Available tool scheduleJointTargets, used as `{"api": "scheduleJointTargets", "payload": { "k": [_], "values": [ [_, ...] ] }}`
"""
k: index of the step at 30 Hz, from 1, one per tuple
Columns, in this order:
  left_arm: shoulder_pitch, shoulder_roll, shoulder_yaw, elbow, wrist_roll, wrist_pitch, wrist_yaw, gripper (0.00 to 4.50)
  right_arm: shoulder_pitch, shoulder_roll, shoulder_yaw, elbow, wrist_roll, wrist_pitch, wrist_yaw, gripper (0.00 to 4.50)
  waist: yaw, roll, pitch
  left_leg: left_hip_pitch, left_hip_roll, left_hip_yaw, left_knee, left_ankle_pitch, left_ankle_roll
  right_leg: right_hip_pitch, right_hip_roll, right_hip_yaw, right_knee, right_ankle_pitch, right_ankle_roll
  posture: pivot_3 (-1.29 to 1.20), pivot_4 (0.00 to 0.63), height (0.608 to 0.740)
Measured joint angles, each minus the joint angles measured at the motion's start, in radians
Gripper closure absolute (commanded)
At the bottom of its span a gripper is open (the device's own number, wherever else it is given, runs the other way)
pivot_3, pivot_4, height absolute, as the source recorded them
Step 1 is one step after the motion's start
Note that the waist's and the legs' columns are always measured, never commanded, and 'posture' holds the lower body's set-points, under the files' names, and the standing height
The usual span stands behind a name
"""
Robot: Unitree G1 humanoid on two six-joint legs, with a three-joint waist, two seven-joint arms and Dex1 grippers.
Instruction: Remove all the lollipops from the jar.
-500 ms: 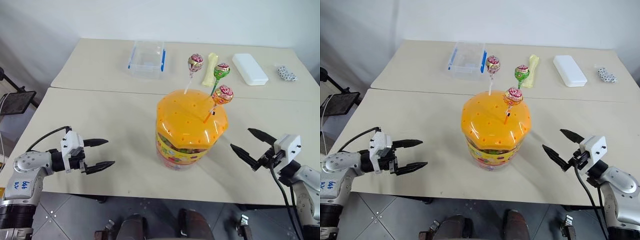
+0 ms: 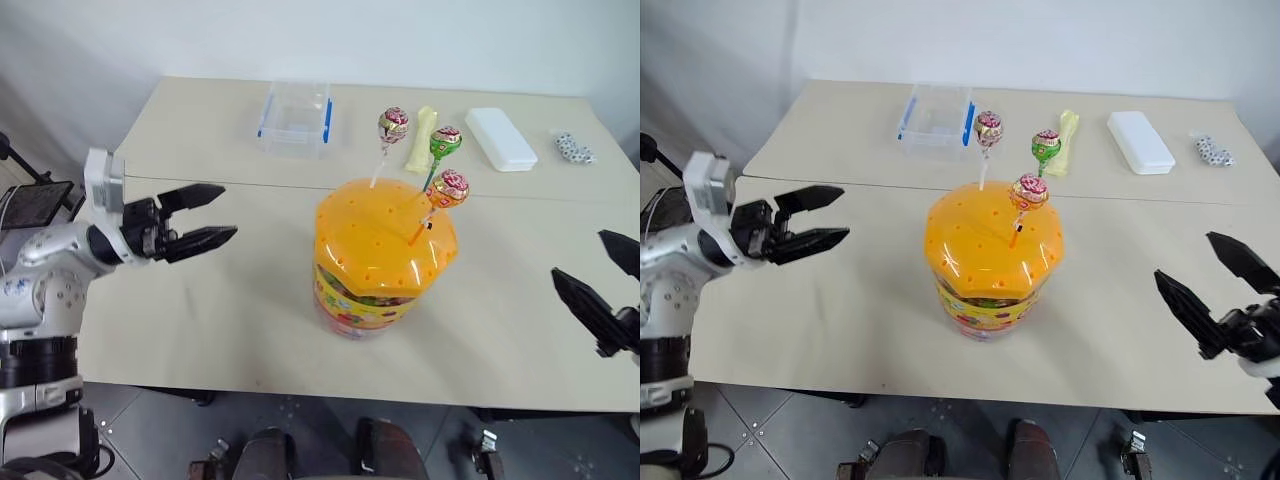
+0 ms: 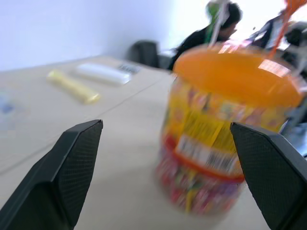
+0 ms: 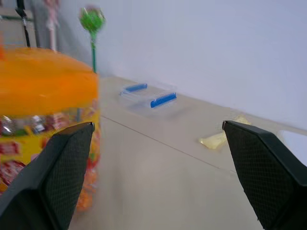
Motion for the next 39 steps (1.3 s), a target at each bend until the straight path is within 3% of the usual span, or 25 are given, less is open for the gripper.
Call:
{"api": "scheduleJointTargets", "payload": {
  "k": [4,9,13,20,28,32,39],
  "values": [
    [-0.08,0.012,-0.019,0.044,-0.027,0.07,-0.082,0.0,0.06,-0.001,-0.045,-0.133,0.107,0.022,-0.013,0.03,0.001,0.0,0.0,0.0,0.0,0.001,0.0,0.0,0.0,0.0,0.001,0.001,-0.001,0.0,0.0,0.0,0.15,0.74],
    [-0.134,0.005,-0.038,0.134,-0.004,0.055,-0.137,0.0,0.094,-0.007,-0.065,-0.163,0.126,0.037,-0.014,0.03,0.005,-0.001,0.001,0.0,0.0,0.003,0.001,0.0,0.0,0.0,0.001,0.002,-0.001,0.0,0.0,0.0,0.15,0.74],
    [-0.287,-0.146,-0.117,0.164,0.031,0.018,-0.127,0.0,0.088,0.048,-0.061,-0.217,0.159,0.025,-0.079,0.03,0.031,-0.004,0.001,-0.006,-0.001,0.0,0.007,-0.001,0.001,0.001,0.002,0.002,-0.001,0.0,0.001,0.0,0.15,0.74],
    [-0.499,-0.299,-0.232,0.32,0.111,-0.012,-0.183,0.0,0.129,0.128,-0.061,-0.314,0.211,-0.01,-0.193,0.03,0.027,-0.004,0.001,-0.006,-0.001,0.002,0.006,-0.001,0.001,0.0,0.003,0.002,-0.003,0.0,0.001,0.0,0.15,0.74],
    [-0.615,-0.41,-0.328,0.463,0.198,-0.041,-0.295,0.0,0.149,0.139,-0.018,-0.387,0.21,-0.034,-0.242,0.03,0.012,-0.004,0.001,-0.006,0.0,0.003,0.006,-0.001,0.001,0.0,0.004,0.003,-0.003,0.0,0.001,0.0,0.15,0.74],
    [-0.657,-0.442,-0.328,0.508,0.211,-0.017,-0.296,0.84,0.145,0.152,0.001,-0.402,0.193,-0.06,-0.256,0.0,0.008,-0.004,0.002,-0.006,0.0,0.003,0.006,-0.001,0.001,0.0,0.004,0.003,-0.004,0.0,0.001,0.0,0.15,0.74],
    [-0.668,-0.484,-0.346,0.556,0.26,-0.07,-0.297,2.93,0.158,0.162,0.032,-0.405,0.168,-0.087,-0.262,0.0,0.008,-0.004,0.002,-0.007,0.0,0.002,0.006,-0.001,0.002,0.0,0.004,0.003,-0.004,0.0,0.001,0.0,0.15,0.74]
  ]
}}
